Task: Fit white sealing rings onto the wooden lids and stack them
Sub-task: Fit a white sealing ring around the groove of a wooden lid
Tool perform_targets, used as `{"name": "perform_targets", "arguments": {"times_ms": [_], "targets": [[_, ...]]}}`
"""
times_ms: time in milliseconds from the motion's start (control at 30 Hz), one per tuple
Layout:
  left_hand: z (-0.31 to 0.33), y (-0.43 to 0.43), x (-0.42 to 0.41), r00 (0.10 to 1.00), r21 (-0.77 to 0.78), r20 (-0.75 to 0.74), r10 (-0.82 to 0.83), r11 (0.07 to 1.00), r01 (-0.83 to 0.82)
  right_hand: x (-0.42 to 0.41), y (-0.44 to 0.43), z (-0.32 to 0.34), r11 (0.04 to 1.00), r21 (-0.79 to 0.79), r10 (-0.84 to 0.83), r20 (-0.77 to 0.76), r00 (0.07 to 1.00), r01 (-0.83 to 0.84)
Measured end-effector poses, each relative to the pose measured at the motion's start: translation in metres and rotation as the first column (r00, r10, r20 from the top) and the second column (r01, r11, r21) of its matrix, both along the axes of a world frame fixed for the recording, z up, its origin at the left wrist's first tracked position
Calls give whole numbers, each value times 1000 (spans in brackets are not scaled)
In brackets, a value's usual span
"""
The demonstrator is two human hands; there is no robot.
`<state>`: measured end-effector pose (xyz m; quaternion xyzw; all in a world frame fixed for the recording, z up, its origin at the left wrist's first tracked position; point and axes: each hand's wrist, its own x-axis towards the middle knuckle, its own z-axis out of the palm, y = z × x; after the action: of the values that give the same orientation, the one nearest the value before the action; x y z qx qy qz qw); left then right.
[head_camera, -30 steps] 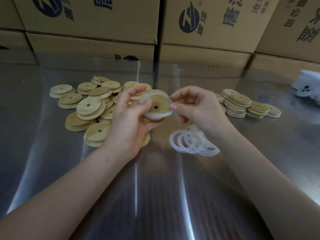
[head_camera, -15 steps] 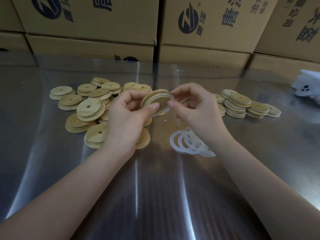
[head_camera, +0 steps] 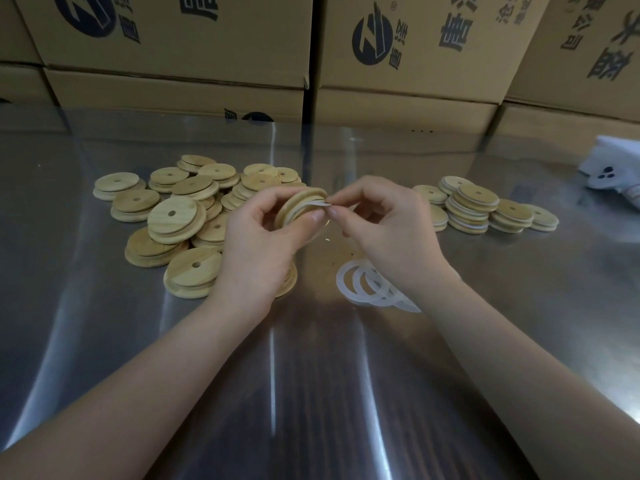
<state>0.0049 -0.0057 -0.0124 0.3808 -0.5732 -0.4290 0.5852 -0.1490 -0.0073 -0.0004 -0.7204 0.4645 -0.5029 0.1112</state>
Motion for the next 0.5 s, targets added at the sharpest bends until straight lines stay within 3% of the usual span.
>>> {"name": "perform_targets", "arguments": {"times_ms": [233,500], "targets": [[2,-2,1,979,-146,148,141,982,-120,-4,0,2,999,-29,-18,-80,997,15],[4,-4,3,946,-219,259,197,965,-141,-15,-3,9,992,-114,-74,-226,971,49]]}}
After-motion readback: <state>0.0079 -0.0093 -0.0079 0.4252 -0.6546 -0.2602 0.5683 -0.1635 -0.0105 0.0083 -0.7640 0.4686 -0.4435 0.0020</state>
